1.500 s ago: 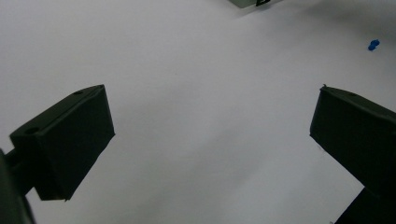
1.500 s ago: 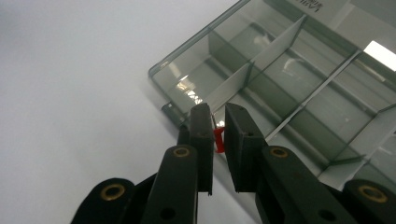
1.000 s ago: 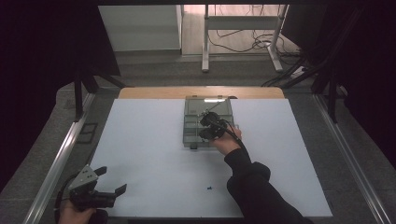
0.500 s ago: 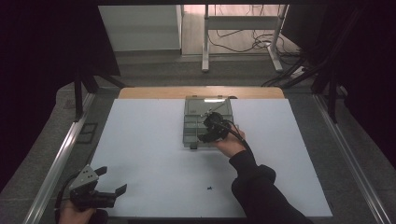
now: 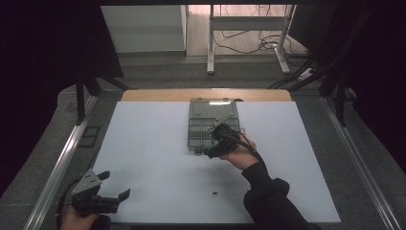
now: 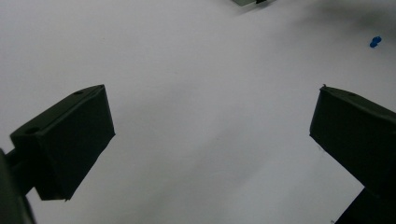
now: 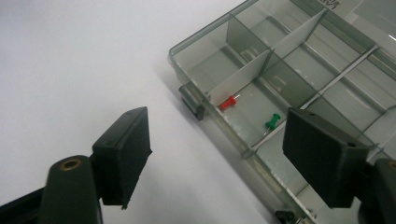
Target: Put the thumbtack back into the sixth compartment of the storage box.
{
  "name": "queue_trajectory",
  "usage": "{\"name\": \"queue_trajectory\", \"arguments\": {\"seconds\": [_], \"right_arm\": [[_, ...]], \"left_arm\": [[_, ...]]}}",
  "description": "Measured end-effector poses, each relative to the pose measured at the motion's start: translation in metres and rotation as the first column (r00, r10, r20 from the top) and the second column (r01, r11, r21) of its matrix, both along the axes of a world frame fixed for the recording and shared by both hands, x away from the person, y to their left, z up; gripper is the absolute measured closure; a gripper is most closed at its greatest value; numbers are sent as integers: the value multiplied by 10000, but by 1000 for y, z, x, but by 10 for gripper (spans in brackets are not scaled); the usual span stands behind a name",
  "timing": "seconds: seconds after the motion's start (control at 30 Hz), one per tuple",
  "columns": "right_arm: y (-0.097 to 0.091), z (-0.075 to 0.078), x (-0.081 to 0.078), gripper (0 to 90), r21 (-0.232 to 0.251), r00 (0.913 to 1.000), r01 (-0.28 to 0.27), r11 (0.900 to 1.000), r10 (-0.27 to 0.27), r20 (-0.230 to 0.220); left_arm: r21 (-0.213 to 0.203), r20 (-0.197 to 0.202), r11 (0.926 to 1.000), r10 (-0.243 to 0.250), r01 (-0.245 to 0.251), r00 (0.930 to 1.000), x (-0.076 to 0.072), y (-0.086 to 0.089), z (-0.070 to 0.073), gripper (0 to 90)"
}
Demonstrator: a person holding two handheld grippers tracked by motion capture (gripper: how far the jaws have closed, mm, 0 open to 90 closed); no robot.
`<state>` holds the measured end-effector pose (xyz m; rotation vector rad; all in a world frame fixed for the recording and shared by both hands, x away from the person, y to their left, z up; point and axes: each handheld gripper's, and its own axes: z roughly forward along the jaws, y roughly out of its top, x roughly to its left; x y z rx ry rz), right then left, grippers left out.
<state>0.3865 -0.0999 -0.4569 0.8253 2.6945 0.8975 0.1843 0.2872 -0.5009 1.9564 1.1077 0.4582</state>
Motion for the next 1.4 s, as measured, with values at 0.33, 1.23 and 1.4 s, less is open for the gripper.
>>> {"name": "queue_trajectory", "arguments": {"seconds": [0.33,1.23,1.4], "right_arm": [[-10,-4,-15,87,56,10000,-15,10000,16,-76],[-16,-13,-67,138,-1026,9993,-228,9945,197,-306],[-18,-14,-79,240,-1009,9985,-462,9938,429,-347]], "left_arm": [[36,6,10000,-13,13,10000,0,0,0,1],[49,12,10000,-23,23,10000,0,0,0,1],[42,21,10000,-22,22,10000,0,-1,0,1]]}}
